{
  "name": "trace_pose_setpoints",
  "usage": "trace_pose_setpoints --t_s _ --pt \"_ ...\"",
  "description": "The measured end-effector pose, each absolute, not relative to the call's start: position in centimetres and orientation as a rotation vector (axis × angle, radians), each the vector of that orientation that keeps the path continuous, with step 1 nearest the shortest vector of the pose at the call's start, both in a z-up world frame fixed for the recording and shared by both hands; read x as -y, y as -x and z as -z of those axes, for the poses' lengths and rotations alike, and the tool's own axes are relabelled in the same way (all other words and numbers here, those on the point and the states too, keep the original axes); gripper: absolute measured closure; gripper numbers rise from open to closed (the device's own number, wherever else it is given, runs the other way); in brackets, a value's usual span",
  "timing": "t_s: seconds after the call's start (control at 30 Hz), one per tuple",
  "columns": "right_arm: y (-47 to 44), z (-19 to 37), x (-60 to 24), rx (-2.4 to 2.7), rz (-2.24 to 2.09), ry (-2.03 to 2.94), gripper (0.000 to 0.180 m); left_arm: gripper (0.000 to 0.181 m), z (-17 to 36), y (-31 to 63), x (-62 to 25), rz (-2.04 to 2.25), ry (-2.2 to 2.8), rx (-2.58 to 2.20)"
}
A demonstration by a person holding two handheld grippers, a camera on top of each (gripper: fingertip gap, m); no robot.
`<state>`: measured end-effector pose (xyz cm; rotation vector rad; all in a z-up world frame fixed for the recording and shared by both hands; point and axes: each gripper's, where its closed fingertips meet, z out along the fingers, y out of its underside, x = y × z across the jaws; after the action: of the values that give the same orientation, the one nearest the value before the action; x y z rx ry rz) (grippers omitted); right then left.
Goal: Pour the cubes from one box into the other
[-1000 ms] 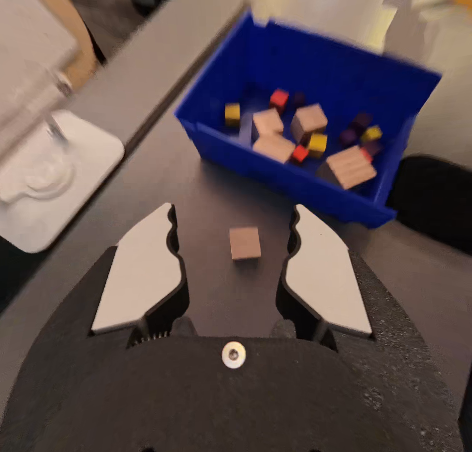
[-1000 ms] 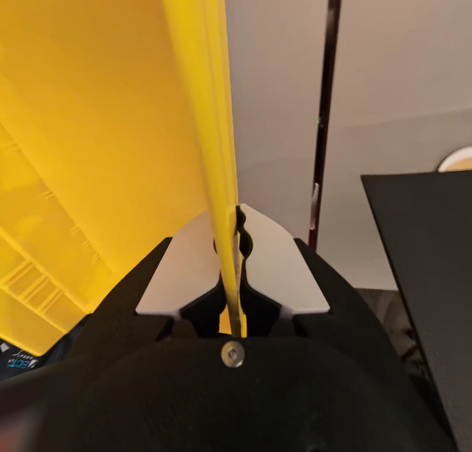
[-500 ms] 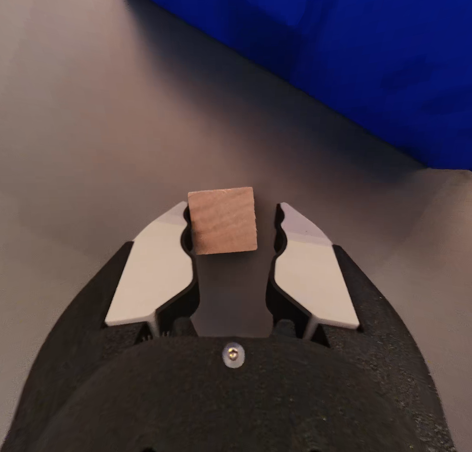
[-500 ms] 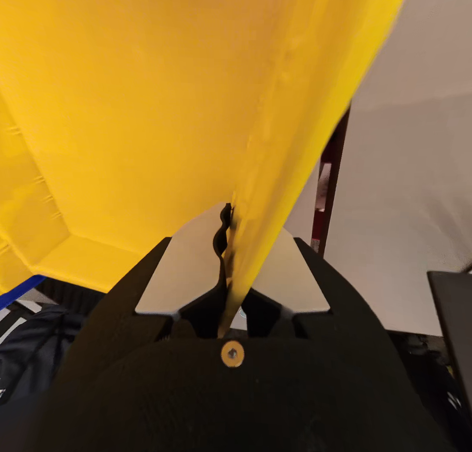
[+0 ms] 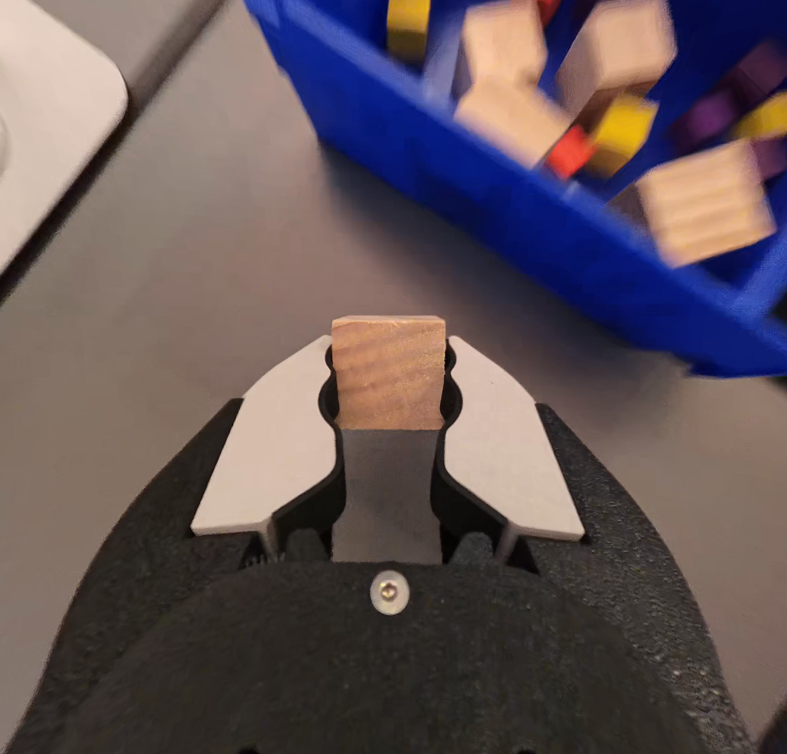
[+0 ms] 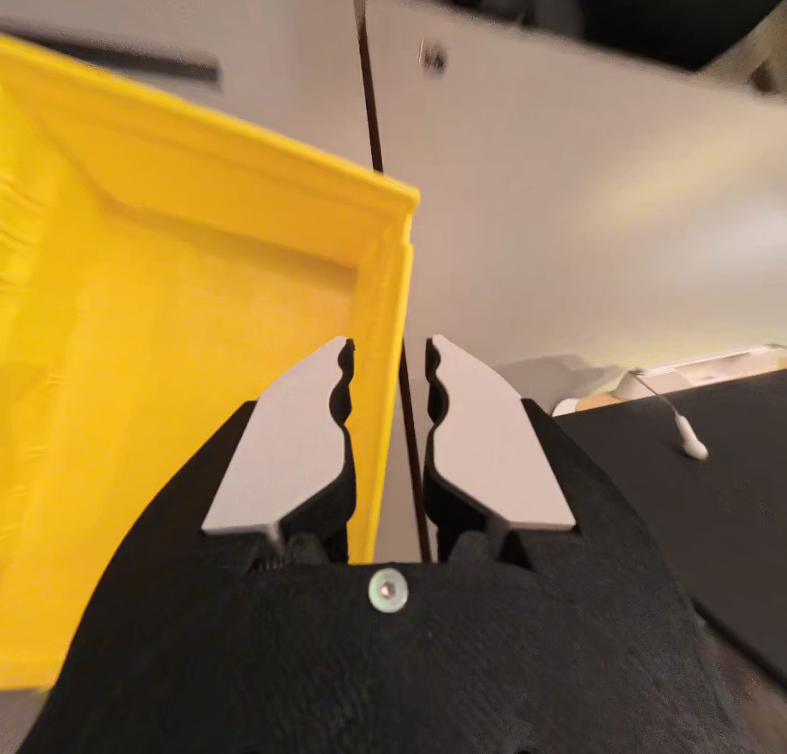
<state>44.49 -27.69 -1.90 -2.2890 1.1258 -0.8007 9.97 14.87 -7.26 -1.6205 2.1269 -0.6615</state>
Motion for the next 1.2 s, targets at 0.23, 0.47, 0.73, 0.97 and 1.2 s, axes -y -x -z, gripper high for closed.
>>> trace_pose_setpoints --t_s 0.23,0.47,0.73,0.97,1.2 --pt "-27.6 -5.4 22.3 -0.744 0.552 1.755 0.145 0.135 0.6 -16.2 -4.0 0.724 1.282 -2.451" --pt "-19.5 -3.8 22.6 -0.75 0.364 1.735 0.145 0.135 5.5 -26.3 -3.5 0.458 1.414 -2.501" --pt "-15.8 -0.4 26.9 -0.899 0.218 1.521 0.148 0.134 9.7 -30.4 -3.1 0.39 1.459 -2.475" --pt "-15.5 1.4 29.0 -0.898 0.304 1.511 0.149 0.113 8.3 -28.5 -2.3 0.524 1.488 -2.461" --pt "-12.7 0.1 31.3 -0.756 0.43 1.326 0.157 0.126 1.1 -13.4 -1.6 0.868 1.407 -2.333"
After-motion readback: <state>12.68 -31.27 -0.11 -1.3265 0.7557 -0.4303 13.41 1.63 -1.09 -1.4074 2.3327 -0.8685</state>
